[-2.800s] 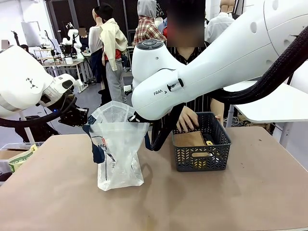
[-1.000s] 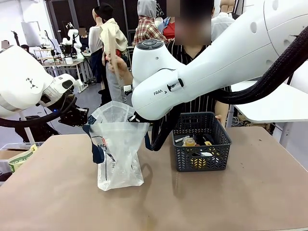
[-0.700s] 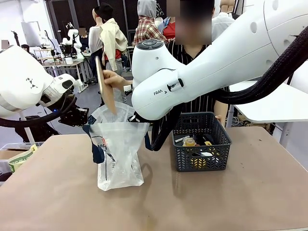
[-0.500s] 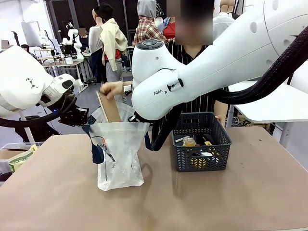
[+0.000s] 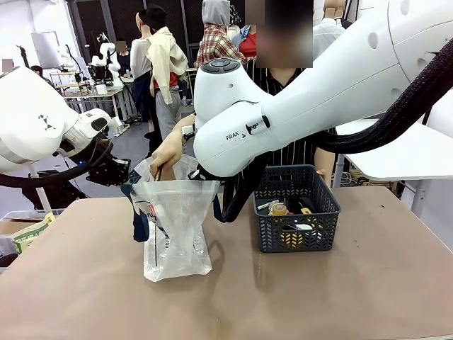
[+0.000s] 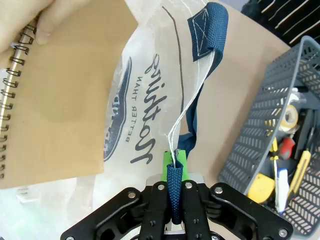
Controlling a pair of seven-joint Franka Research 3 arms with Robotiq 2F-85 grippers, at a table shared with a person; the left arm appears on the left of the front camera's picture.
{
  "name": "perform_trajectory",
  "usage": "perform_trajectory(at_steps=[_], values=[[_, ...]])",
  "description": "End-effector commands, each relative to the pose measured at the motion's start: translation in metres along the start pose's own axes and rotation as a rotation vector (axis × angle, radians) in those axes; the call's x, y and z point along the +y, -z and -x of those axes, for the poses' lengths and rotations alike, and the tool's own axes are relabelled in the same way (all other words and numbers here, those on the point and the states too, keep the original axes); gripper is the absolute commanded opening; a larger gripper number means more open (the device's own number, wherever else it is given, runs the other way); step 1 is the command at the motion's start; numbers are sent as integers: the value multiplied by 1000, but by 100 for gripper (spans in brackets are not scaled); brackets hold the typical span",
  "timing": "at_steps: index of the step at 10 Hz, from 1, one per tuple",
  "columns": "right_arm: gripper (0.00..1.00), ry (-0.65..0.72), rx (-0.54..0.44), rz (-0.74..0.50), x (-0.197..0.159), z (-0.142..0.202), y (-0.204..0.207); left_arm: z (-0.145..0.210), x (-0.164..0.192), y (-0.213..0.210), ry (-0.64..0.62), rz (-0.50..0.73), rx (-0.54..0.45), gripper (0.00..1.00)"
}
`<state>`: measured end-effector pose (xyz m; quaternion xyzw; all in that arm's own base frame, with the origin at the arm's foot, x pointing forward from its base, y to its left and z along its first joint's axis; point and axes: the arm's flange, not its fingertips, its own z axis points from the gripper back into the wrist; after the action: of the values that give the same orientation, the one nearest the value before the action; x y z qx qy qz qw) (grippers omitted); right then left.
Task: Transfer purchased items from the store into the shopping bag.
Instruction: Move the Reusable shopping bag to the right side of the table.
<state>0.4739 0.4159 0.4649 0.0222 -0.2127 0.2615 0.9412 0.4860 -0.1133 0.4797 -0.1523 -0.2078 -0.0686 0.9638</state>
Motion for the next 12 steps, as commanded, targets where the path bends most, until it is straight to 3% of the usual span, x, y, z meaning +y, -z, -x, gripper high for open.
perform_trajectory(at_steps=[1,12], values=[[0,6,4,1,-1,1,1,0,0,-2,0,-1,-6,0],[0,6,4,1,-1,1,1,0,0,-2,0,-1,-6,0]])
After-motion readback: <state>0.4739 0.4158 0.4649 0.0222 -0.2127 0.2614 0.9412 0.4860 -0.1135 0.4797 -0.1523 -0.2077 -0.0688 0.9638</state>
